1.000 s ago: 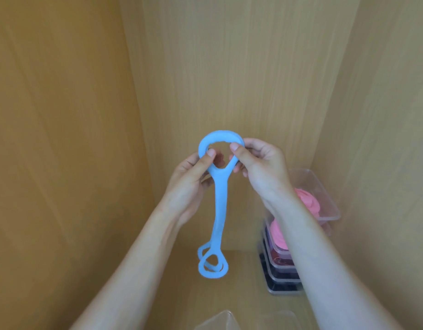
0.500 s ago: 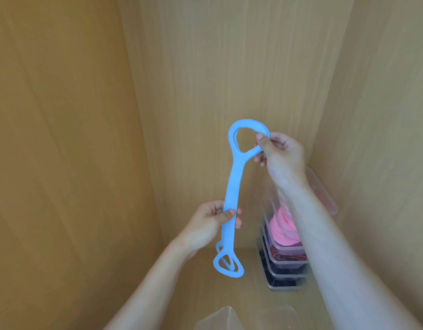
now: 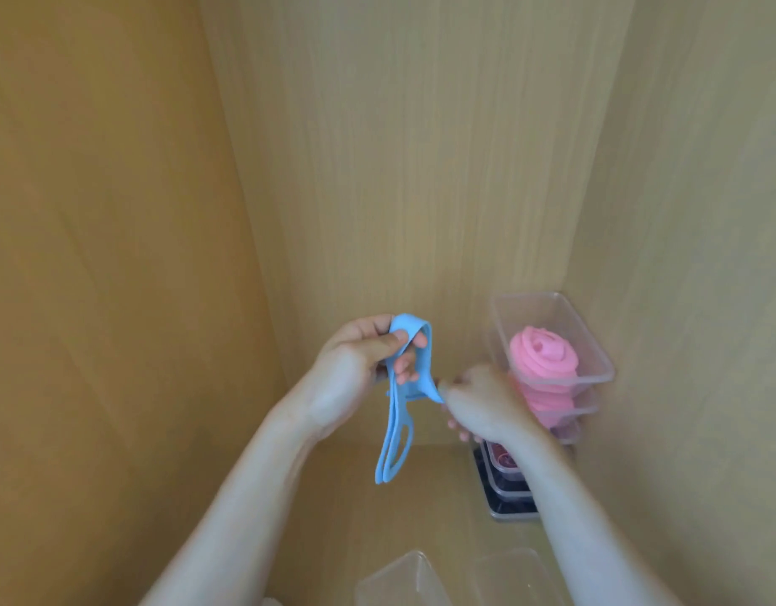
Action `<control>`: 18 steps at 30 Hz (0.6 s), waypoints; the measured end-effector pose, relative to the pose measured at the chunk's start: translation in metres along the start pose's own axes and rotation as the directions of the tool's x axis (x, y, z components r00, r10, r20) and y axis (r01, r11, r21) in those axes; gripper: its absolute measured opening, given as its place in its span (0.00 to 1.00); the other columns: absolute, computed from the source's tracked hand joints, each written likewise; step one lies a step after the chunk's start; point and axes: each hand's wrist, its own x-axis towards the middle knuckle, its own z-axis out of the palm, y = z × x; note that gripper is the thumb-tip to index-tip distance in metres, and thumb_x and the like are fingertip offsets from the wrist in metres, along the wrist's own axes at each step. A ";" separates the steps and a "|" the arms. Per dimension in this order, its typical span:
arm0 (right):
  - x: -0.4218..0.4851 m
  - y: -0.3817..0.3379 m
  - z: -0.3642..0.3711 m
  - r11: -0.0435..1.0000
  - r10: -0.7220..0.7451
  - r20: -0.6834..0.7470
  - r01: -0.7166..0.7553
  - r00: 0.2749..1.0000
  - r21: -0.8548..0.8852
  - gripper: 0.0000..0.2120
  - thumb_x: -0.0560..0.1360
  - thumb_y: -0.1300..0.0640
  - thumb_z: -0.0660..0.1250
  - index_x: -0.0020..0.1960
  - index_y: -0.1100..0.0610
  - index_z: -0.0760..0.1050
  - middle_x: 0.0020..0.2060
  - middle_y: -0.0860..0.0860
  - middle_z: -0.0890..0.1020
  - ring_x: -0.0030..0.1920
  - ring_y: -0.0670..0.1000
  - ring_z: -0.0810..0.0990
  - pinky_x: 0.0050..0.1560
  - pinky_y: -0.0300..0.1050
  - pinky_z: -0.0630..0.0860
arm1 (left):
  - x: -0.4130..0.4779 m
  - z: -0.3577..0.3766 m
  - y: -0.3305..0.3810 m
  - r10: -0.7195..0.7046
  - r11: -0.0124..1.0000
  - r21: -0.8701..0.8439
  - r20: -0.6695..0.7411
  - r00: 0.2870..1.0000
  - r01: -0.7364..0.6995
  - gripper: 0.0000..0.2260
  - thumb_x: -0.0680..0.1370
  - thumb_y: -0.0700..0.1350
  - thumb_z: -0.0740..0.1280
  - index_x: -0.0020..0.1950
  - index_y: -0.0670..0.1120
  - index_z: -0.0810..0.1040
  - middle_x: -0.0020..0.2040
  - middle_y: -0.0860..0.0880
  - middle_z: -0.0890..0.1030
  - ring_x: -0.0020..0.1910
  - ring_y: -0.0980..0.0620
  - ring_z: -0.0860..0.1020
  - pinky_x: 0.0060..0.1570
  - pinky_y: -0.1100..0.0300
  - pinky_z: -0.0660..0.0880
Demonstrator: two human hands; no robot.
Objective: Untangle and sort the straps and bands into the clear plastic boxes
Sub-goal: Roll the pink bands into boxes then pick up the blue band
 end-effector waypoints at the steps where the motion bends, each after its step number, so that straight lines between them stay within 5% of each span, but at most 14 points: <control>1: -0.004 0.002 0.003 0.999 0.034 0.089 -0.034 0.995 0.004 0.16 0.76 0.53 0.61 0.43 0.66 0.80 0.34 0.60 0.85 0.24 0.53 0.77 0.24 0.40 0.68 | -0.001 0.001 0.002 -0.007 0.999 0.048 0.012 1.000 0.006 0.10 0.76 0.43 0.60 0.48 0.38 0.77 0.31 0.48 0.70 0.31 0.52 0.69 0.44 0.59 0.75; 4: -0.008 0.012 0.008 1.000 0.012 0.216 -0.010 0.976 -0.013 0.14 0.74 0.54 0.61 0.41 0.64 0.78 0.35 0.59 0.84 0.31 0.52 0.77 0.28 0.42 0.69 | -0.004 0.007 0.007 -0.054 0.984 0.172 0.021 0.998 0.050 0.10 0.76 0.43 0.61 0.48 0.38 0.78 0.29 0.49 0.71 0.31 0.52 0.70 0.42 0.61 0.72; 6: -0.008 0.019 0.012 0.995 -0.098 0.137 0.094 0.986 0.032 0.12 0.73 0.55 0.63 0.44 0.63 0.78 0.40 0.58 0.84 0.39 0.50 0.79 0.39 0.47 0.75 | -0.004 0.010 0.010 -0.078 0.974 0.212 -0.002 0.997 0.077 0.10 0.76 0.42 0.62 0.47 0.37 0.79 0.29 0.48 0.71 0.31 0.51 0.69 0.40 0.62 0.72; 8: -0.015 0.023 0.014 0.943 -0.205 0.058 0.181 0.977 0.278 0.14 0.69 0.55 0.62 0.50 0.58 0.81 0.45 0.53 0.86 0.48 0.50 0.83 0.53 0.50 0.78 | -0.005 0.012 0.011 -0.089 0.962 0.257 -0.034 0.995 0.094 0.09 0.80 0.38 0.62 0.49 0.34 0.79 0.29 0.46 0.70 0.32 0.49 0.69 0.41 0.60 0.72; 11: -0.030 0.023 0.020 0.780 -0.347 0.060 0.253 0.936 0.572 0.17 0.69 0.59 0.61 0.54 0.56 0.81 0.49 0.50 0.86 0.53 0.46 0.83 0.54 0.39 0.78 | -0.005 0.013 0.012 -0.125 0.939 0.314 -0.060 0.990 0.138 0.10 0.82 0.35 0.59 0.50 0.31 0.79 0.29 0.46 0.70 0.34 0.48 0.70 0.45 0.55 0.70; 14: -0.028 0.029 0.037 0.831 -0.374 -0.025 0.347 0.927 0.436 0.09 0.76 0.58 0.66 0.54 0.49 0.80 0.49 0.46 0.86 0.53 0.46 0.84 0.56 0.48 0.80 | -0.005 0.017 0.015 -0.172 0.921 0.345 -0.054 0.984 0.180 0.12 0.82 0.36 0.60 0.45 0.37 0.82 0.29 0.45 0.71 0.34 0.47 0.70 0.45 0.56 0.71; 16: -0.020 0.036 0.048 0.882 -0.353 -0.110 0.369 0.929 0.291 0.07 0.78 0.57 0.64 0.51 0.48 0.80 0.43 0.48 0.85 0.45 0.51 0.84 0.51 0.59 0.80 | -0.004 0.018 0.015 -0.212 0.882 0.419 -0.059 0.976 0.217 0.18 0.82 0.37 0.60 0.35 0.45 0.81 0.29 0.46 0.72 0.33 0.49 0.71 0.41 0.61 0.72; 18: -0.015 0.042 0.054 0.900 -0.331 -0.154 0.361 0.931 0.246 0.08 0.77 0.53 0.60 0.48 0.51 0.79 0.39 0.53 0.84 0.42 0.59 0.82 0.46 0.64 0.79 | -0.004 0.017 0.016 -0.249 0.825 0.504 -0.081 0.965 0.255 0.17 0.81 0.38 0.61 0.33 0.43 0.78 0.28 0.47 0.74 0.31 0.51 0.72 0.36 0.65 0.70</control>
